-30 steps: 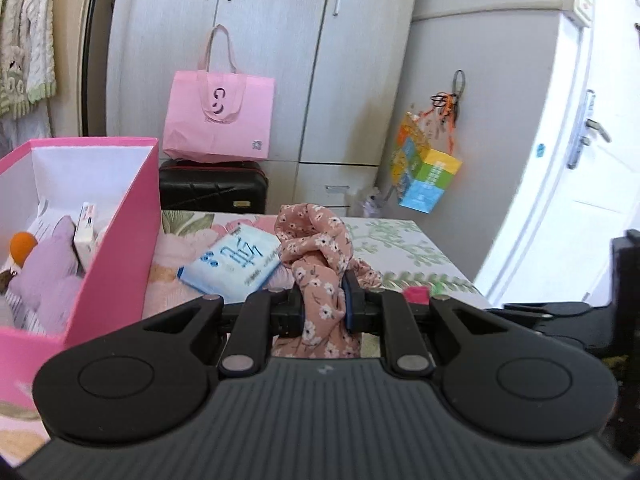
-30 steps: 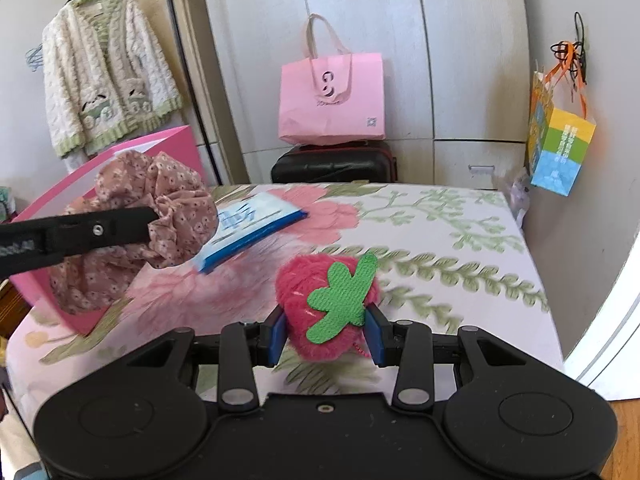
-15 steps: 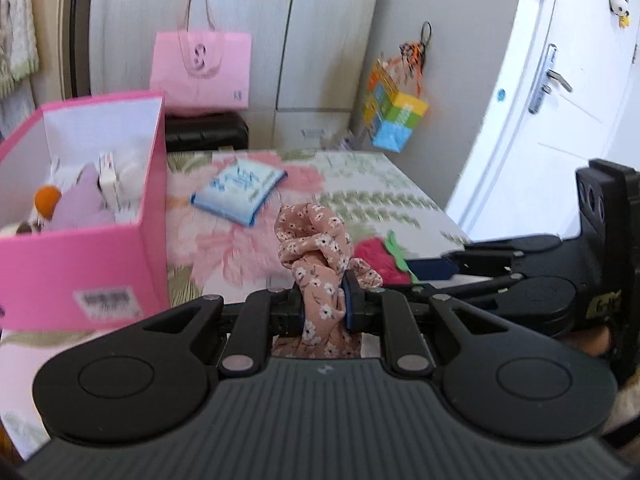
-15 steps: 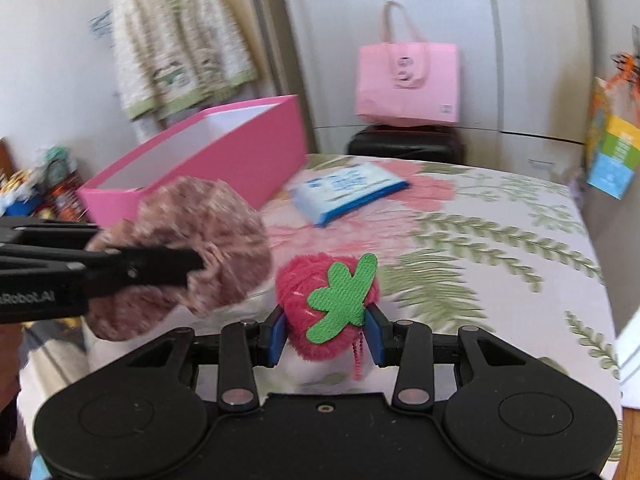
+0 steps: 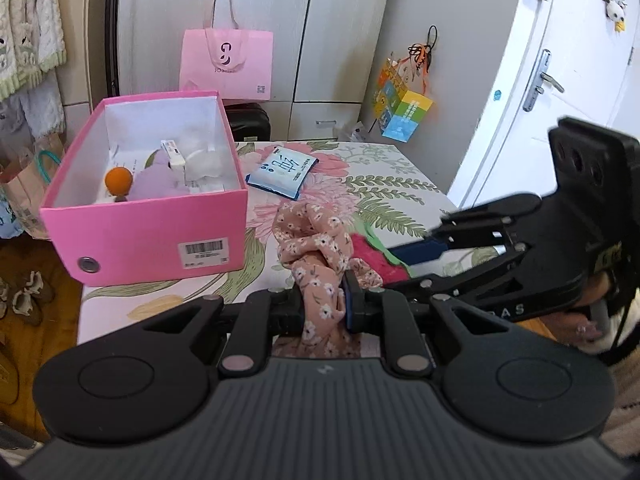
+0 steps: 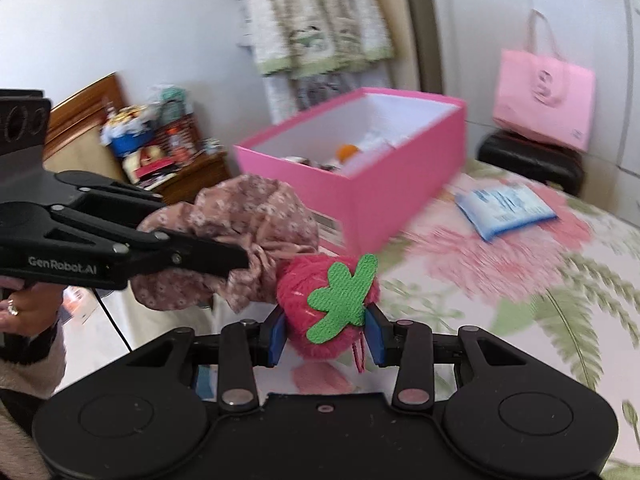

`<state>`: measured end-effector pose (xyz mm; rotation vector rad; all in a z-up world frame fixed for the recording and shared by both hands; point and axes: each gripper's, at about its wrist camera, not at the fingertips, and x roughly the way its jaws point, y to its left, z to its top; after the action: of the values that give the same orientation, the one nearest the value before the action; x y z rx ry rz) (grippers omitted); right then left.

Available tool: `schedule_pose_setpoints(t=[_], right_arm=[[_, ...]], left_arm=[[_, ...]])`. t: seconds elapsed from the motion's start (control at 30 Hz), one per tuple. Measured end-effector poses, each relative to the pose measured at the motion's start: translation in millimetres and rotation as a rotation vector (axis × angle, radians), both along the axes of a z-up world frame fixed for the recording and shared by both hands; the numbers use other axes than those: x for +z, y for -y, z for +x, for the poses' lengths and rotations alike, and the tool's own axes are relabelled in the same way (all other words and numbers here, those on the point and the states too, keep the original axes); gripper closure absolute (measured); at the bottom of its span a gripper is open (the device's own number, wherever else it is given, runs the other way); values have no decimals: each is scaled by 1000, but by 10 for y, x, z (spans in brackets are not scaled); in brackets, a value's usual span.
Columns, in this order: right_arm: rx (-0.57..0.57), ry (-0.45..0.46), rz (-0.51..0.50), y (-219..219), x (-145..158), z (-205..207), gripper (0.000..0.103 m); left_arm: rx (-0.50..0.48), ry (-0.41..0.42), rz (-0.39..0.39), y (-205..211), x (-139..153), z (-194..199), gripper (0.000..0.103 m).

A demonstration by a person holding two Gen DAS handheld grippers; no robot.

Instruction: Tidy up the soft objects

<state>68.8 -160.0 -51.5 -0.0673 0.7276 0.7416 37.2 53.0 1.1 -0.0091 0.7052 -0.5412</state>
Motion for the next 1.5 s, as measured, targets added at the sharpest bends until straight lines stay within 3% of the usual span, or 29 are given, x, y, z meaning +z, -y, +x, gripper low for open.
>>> schedule_pose_setpoints(t=[0.3, 0.47, 0.67, 0.8, 0.9, 1.1, 1.3, 1.5], right_arm=[[57, 114, -21, -320, 434, 51, 58], [16, 211, -3, -441, 512, 251, 57], [-8, 246, 19, -583, 516, 679, 58], [-66, 228, 30, -606, 548, 1089, 57], [-81, 178, 33, -621, 557, 1464, 58], [-41, 107, -42, -808, 372, 1896, 58], [2, 142, -180, -1086, 182, 2006, 58], [45, 151, -193, -1256, 168, 2112, 58]], left_arm=[[47, 104, 18, -268, 348, 72, 88], [101, 152, -86, -435, 354, 363, 88], [166, 195, -86, -506, 295, 805, 88], [158, 172, -184, -660, 291, 1185, 88], [179, 162, -205, -734, 268, 1431, 88], [231, 92, -137, -771, 130, 1944, 88], [301, -14, -37, -839, -116, 2373, 88], [348, -3, 5, -877, -162, 2425, 87]])
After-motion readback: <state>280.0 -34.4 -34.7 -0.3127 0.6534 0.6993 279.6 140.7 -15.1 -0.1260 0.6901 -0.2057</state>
